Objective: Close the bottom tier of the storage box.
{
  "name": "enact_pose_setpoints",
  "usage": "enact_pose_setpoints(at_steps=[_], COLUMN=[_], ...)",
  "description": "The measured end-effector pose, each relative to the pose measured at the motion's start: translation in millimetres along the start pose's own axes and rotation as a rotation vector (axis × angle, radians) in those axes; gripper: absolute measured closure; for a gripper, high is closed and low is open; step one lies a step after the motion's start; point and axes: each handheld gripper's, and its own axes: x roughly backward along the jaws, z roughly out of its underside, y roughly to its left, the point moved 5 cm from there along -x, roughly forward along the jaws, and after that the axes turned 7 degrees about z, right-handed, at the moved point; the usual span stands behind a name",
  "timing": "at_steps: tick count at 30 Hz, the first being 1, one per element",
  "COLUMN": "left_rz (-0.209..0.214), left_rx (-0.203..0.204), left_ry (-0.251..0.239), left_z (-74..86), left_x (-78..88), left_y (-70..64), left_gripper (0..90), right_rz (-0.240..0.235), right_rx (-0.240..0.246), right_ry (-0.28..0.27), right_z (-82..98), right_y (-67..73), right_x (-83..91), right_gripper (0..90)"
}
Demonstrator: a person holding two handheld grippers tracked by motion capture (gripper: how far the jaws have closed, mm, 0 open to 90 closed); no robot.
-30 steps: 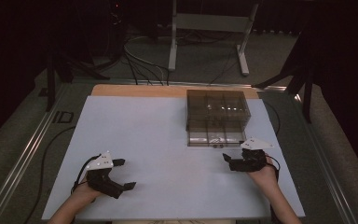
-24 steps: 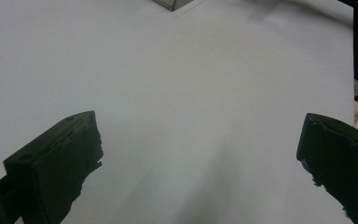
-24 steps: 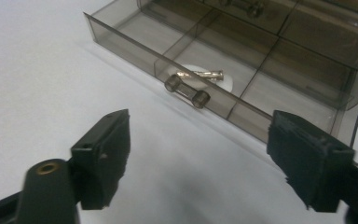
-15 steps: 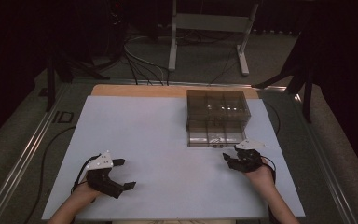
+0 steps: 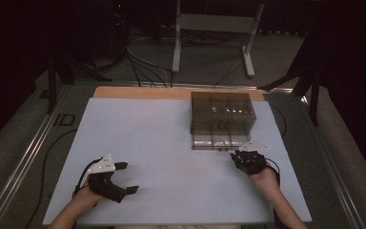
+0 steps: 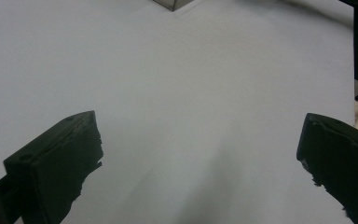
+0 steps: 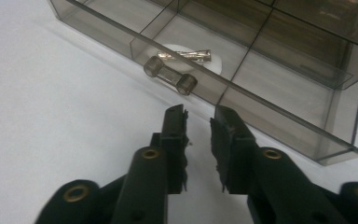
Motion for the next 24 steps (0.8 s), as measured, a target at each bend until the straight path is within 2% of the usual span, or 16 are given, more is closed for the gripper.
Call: enact_pose_setpoints(at_steps=[6, 11, 24], left_rz=[-0.001, -0.002, -0.001], left_rx=[0.002, 0.003, 0.001], left_ry=[0.000, -0.002, 0.002], left_z=[0.2, 0.2, 0.6], left_x=[0.2, 0.3, 0.1], left_y=[0.3, 0.4, 0.5], left_gripper=[0.0, 0.0, 0.0], right_rz=[0.006, 0.012, 0.018], right_rx=[-0.004, 0.021, 0.022], right_ry=[0.029, 0.037, 0.032], right_z=[-1.9, -3.2, -7.9], right_y=[-2.1, -1.9, -4.2], right_x=[-6.2, -11.7, -19.2], right_gripper=[90.0, 90.0, 90.0])
